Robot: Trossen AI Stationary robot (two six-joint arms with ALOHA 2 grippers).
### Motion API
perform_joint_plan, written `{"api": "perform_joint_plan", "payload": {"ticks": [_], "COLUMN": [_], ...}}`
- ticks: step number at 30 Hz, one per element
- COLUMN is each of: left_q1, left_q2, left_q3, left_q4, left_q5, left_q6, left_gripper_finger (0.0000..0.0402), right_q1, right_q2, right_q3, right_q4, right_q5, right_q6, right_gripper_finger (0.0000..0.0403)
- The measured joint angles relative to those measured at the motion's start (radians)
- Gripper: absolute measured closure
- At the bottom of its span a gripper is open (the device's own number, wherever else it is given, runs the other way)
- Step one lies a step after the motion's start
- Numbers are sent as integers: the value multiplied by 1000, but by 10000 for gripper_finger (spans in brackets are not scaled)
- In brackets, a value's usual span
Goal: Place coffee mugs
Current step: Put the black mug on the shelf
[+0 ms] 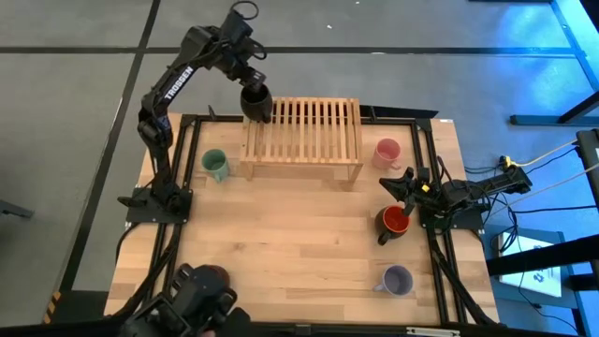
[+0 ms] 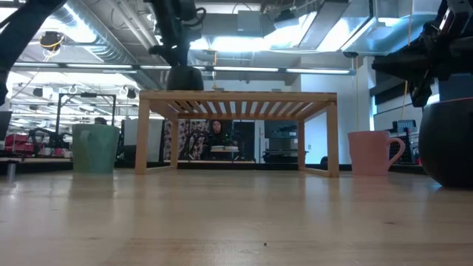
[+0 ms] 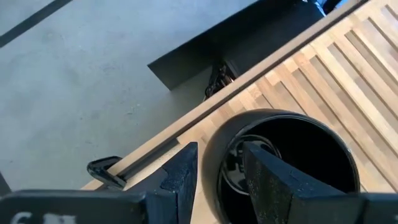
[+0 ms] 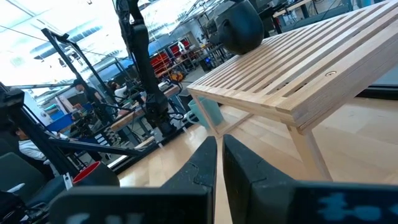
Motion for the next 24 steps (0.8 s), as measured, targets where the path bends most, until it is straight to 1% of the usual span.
{"api": "perform_joint_plan", "payload": {"ticks": [13,17,24], "left_q1": [-15,-14,-17], "left_q2": [17,18,17], "left_q3": [-1,-39,-83], "left_q4": [-25,-20,-3], "left_q5": [2,0,0], "left_q6": [53,57,107], "left_gripper_finger": [280,280,280], "right_q1": [0,0,0], "right_q2": [0,0,0], "right_q3": [0,0,0], "right_q4": [0,0,0], "right_q5": [1,1,1], "right_q6": [0,0,0], "right_gripper_finger": [388,388,388]}}
